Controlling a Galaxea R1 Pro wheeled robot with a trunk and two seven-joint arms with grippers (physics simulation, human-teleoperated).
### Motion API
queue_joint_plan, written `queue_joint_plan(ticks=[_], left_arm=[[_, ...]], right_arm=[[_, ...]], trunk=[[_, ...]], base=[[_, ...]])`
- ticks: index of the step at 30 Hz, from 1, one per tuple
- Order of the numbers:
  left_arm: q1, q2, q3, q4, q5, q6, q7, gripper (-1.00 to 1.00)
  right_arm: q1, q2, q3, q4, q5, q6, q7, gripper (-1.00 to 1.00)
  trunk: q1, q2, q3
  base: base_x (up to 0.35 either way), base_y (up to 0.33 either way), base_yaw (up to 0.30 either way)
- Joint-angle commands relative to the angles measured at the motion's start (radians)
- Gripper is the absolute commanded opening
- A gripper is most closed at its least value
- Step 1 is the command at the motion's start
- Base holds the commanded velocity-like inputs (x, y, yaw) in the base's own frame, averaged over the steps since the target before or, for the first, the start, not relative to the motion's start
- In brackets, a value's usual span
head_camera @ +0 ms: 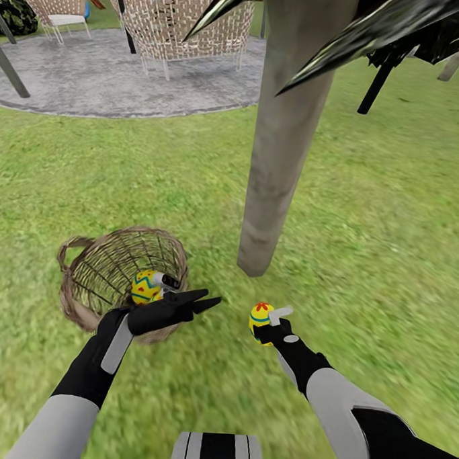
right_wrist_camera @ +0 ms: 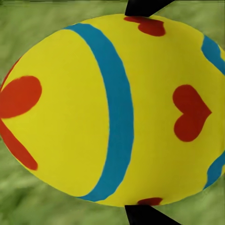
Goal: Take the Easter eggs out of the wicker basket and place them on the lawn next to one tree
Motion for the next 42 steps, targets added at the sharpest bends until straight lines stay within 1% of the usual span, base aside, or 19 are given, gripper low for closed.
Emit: queue_joint_plan(ticks=[1,5,10,13,15,17,18,21,23,26,27,30,32,33,34,36,37,39,42], left_arm=[[0.000,-0.001,0.002,-0.001,0.000,0.010,-0.003,1.00],[0.000,-0.001,0.002,0.000,0.001,0.010,-0.003,1.00],[0.000,-0.001,0.002,0.000,0.001,0.011,-0.003,1.00],[0.000,-0.001,0.002,-0.001,0.001,0.010,-0.003,1.00],[-0.012,0.011,0.013,-0.013,0.013,0.022,0.009,1.00],[-0.014,0.022,0.019,-0.024,0.024,0.028,0.018,1.00],[-0.015,0.016,0.015,-0.030,0.030,0.030,0.012,1.00],[-0.011,0.005,0.013,-0.046,0.013,0.038,-0.005,1.00],[-0.012,0.006,0.014,-0.058,0.004,0.041,-0.016,1.00],[-0.015,0.009,0.018,-0.074,0.004,0.041,-0.020,1.00],[-0.016,0.011,0.020,-0.080,0.004,0.041,-0.020,1.00],[-0.016,0.028,0.022,-0.097,0.004,0.040,-0.021,1.00],[-0.016,0.039,0.033,-0.108,0.004,0.039,-0.024,1.00],[-0.016,0.043,0.034,-0.373,0.004,0.039,-0.024,1.00],[-0.016,0.043,0.035,-0.373,0.005,0.039,-0.024,1.00],[-0.016,0.044,0.036,-0.373,0.005,0.039,-0.025,1.00],[-0.016,0.044,0.037,-0.373,0.005,0.039,-0.026,1.00],[-0.015,0.044,0.039,-0.373,0.005,0.037,-0.027,1.00],[-0.013,0.044,0.066,-0.373,0.005,0.030,-0.034,1.00]], right_arm=[[0.000,0.001,-0.008,0.000,0.010,-0.002,0.000,-1.00],[0.000,0.002,-0.008,0.000,0.011,-0.002,0.001,-1.00],[0.000,0.003,-0.006,0.000,0.011,-0.002,0.000,-1.00],[0.000,0.003,-0.006,0.000,0.012,0.003,0.000,-1.00],[0.000,0.013,0.001,-0.011,0.010,0.006,0.002,-1.00],[-0.003,0.012,0.001,-0.008,0.010,0.006,0.002,-1.00],[-0.006,0.011,0.001,-0.007,0.010,0.006,0.001,-1.00],[-0.008,0.011,0.001,0.001,0.010,0.006,-0.001,-1.00],[-0.008,0.013,0.002,0.001,0.011,0.013,-0.008,-1.00],[-0.011,0.016,0.003,-0.003,0.011,0.029,-0.012,-1.00],[-0.016,0.018,0.003,-0.004,0.010,0.034,-0.012,-1.00],[-0.031,0.033,0.002,0.010,0.007,0.050,-0.025,-1.00],[-0.041,0.039,0.001,0.017,0.008,0.061,-0.035,-1.00],[-0.081,0.039,0.001,0.004,0.008,0.306,-0.140,-1.00],[-0.084,0.041,0.001,0.004,0.007,0.325,-0.144,-1.00],[-0.098,0.044,0.001,0.007,0.006,0.389,-0.147,-1.00],[-0.102,0.044,0.001,0.009,0.005,0.404,-0.148,-1.00],[-0.116,0.044,0.000,0.016,0.003,0.418,-0.151,-1.00],[-0.121,0.045,-0.001,0.023,0.005,0.419,-0.154,-1.00]], trunk=[[0.000,0.000,-0.001],[0.000,0.000,-0.001],[0.000,0.000,-0.001],[0.000,0.000,-0.001],[0.000,0.000,-0.001],[0.000,0.000,-0.001],[0.000,0.000,-0.001],[0.000,0.000,-0.001],[0.000,0.000,-0.001],[0.000,0.000,-0.001],[0.000,0.000,-0.001],[0.000,0.000,-0.001],[0.000,0.000,-0.001],[0.000,0.000,-0.001],[0.000,0.000,-0.001],[0.000,0.000,-0.001],[0.000,0.000,-0.001],[0.000,0.000,-0.001],[0.000,0.000,-0.001]], base=[[0.221,-0.027,0.000],[0.043,-0.005,0.000],[0.255,0.000,0.000],[0.071,0.000,0.000],[0.000,0.000,0.000],[0.000,0.000,0.000],[0.000,0.000,0.000],[0.000,0.000,0.000],[0.000,0.000,0.000],[0.000,0.000,0.000],[0.000,0.000,0.000],[0.000,0.000,0.000],[0.000,0.000,0.000],[0.000,0.000,0.000],[0.000,0.000,0.000],[0.000,0.000,0.000],[0.000,0.000,0.000],[0.000,0.000,0.000],[0.000,0.000,0.000]])
